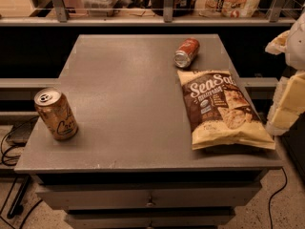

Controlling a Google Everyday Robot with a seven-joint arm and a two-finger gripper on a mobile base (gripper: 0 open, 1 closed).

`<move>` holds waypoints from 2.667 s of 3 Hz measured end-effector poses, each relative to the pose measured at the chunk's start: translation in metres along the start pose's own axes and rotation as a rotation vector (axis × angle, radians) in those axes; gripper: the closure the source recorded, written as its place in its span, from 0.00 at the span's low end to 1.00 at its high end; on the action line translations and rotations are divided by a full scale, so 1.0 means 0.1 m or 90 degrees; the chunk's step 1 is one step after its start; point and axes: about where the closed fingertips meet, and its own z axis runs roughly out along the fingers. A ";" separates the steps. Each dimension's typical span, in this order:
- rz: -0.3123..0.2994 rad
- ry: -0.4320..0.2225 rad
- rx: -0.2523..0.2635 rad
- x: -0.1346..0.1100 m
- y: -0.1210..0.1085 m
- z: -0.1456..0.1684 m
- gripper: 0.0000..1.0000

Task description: Move brown chip bag near orange can

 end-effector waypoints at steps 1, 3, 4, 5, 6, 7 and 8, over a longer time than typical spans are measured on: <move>0.000 0.000 0.000 0.00 0.00 0.00 0.00; 0.002 -0.028 -0.006 -0.02 -0.03 0.10 0.00; 0.039 -0.076 0.001 -0.05 -0.08 0.23 0.00; 0.039 -0.076 0.001 -0.05 -0.08 0.23 0.00; 0.066 -0.087 -0.006 -0.03 -0.09 0.35 0.00; 0.094 -0.107 -0.013 -0.08 -0.15 0.59 0.00; 0.112 -0.096 -0.019 -0.10 -0.18 0.88 0.00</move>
Offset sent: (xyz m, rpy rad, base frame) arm 0.0252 0.0031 -0.0500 0.2181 0.0435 0.0392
